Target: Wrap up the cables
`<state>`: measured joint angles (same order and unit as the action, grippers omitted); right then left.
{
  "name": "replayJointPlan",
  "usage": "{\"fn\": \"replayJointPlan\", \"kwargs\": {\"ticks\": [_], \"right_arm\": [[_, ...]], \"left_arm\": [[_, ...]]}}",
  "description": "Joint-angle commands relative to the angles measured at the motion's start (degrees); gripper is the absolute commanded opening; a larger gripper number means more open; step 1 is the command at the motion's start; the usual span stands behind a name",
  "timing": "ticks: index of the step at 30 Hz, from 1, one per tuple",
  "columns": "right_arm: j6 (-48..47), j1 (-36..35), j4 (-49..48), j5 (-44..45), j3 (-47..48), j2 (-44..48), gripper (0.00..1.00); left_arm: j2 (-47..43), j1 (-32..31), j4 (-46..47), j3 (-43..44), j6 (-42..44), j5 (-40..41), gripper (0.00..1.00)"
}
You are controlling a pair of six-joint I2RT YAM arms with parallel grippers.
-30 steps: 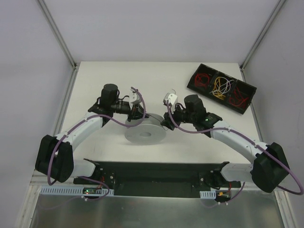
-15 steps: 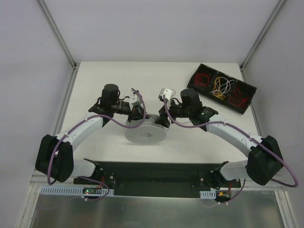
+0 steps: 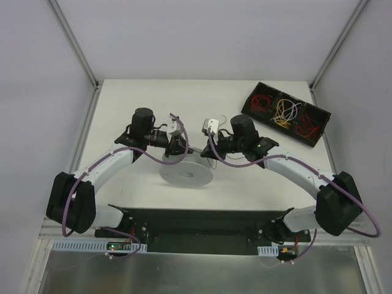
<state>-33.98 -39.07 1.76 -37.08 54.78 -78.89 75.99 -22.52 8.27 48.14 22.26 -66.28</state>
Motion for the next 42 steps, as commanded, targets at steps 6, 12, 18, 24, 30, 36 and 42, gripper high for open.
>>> {"fn": "replayJointPlan", "kwargs": {"ticks": [6,12,18,24,30,36,42], "right_arm": [[-1.79,0.4,-2.64,-2.38,3.22,0.67,0.0],[-1.88,0.4,-2.55,-3.0,3.66,0.05,0.0],[-2.32,0.4,-2.64,-3.35,3.75,0.05,0.0],[-2.67,0.31,-2.55,-3.26,3.84,-0.21,0.0],[-2.67,0.4,-2.46,-2.91,3.93,-0.12,0.0],[-2.85,0.4,-2.11,-2.56,4.01,-0.21,0.0],[-3.73,0.49,-2.02,-2.56,4.63,-0.65,0.0]], "left_arm": [[0.65,-0.59,0.43,4.33,-0.55,-3.68,0.47],[1.36,-0.94,-0.89,4.59,1.73,-3.42,0.47],[2.06,-2.61,-2.65,4.95,4.1,-1.93,0.46],[4.43,-2.88,-3.17,6.7,3.49,-0.35,0.36],[5.93,-2.96,-5.02,7.32,5.68,0.45,0.23],[6.19,-2.96,-6.07,8.46,5.95,-0.25,0.0],[5.31,-3.84,-7.48,9.34,3.59,1.05,0.0]]}}
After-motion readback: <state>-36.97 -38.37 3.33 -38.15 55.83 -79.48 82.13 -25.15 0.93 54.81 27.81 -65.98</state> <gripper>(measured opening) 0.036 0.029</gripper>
